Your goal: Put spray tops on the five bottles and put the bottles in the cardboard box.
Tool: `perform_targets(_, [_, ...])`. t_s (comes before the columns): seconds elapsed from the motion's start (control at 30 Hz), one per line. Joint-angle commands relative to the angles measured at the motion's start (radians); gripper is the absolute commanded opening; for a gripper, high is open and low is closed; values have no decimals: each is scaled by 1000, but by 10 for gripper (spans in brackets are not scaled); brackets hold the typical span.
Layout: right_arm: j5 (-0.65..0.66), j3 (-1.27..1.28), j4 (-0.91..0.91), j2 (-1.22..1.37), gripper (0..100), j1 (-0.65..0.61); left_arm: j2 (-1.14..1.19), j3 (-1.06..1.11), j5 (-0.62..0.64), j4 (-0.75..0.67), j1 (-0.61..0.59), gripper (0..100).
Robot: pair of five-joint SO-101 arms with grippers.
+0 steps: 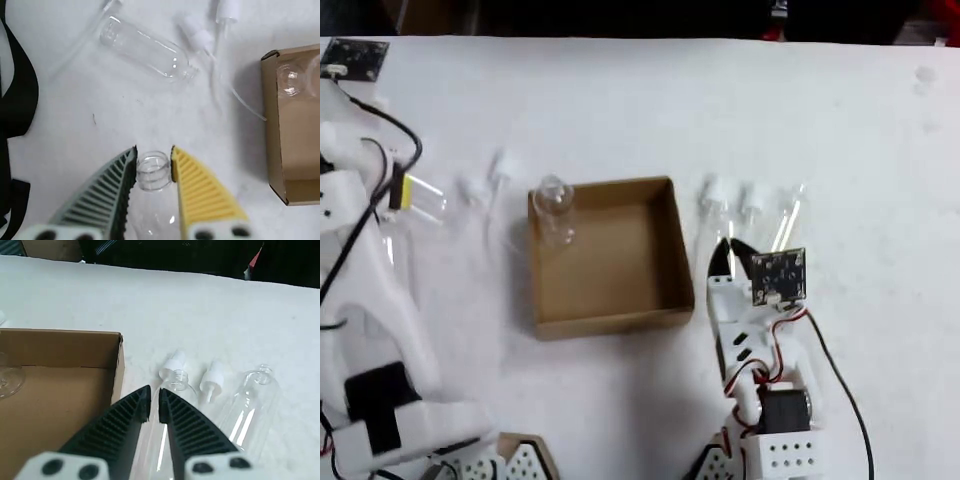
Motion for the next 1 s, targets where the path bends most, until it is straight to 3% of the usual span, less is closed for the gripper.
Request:
perform_targets(0.0, [-8,9,7,2,19,-5,-108,48,14,5,64,23])
perform_targets(0.2, [-8,9,7,2,19,-5,-259,138,233,-32,191,22])
perform_targets(0.7, [-8,9,7,2,19,-1,-839,605,256,-399,483,20])
perform_targets(0.97, [-8,9,7,2,19,-1,-1092,845,382,-644,673,21])
